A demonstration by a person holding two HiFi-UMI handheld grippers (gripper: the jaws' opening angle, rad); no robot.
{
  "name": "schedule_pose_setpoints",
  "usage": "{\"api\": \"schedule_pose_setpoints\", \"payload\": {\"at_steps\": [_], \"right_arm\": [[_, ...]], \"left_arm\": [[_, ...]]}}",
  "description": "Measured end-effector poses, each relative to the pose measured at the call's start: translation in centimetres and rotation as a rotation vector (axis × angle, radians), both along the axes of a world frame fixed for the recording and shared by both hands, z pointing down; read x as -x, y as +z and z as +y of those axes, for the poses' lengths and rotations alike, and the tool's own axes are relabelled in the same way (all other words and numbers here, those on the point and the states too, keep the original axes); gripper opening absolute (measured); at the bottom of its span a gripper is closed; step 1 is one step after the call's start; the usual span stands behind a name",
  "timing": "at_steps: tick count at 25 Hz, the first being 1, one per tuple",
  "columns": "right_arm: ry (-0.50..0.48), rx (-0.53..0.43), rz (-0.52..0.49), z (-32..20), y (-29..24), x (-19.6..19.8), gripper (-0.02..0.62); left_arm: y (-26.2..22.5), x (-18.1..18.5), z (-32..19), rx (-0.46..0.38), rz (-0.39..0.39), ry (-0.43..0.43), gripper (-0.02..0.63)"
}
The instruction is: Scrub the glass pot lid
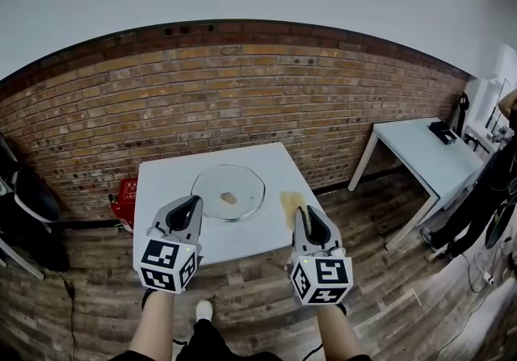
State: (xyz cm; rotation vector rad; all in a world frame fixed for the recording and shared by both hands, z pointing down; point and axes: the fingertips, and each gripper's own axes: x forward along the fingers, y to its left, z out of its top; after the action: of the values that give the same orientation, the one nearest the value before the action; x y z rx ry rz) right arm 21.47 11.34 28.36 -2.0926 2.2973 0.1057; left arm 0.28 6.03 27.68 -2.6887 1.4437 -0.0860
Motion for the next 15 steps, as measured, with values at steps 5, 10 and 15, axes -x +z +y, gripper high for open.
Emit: {"api": "schedule_pose_setpoints", "payload": {"at_steps": [5, 10, 15], "right_arm": [[0.023, -0.001, 0.006, -4.4, 0.0, 0.6, 0.058], [0.034, 0.021, 0.011, -9.4, 0.9, 2.2, 0.058], [0.055, 0.036, 0.010, -14.3, 1.0, 3.6, 0.058]], "left_arm": [[0.8, 1.2, -4.6, 0.017, 0.005, 0.011, 0.009], [2.0, 2.9, -9.9, 0.041, 0.015, 0.019, 0.009], [2.5, 4.4, -15.4, 0.066, 0.021, 0.029, 0.009]]}}
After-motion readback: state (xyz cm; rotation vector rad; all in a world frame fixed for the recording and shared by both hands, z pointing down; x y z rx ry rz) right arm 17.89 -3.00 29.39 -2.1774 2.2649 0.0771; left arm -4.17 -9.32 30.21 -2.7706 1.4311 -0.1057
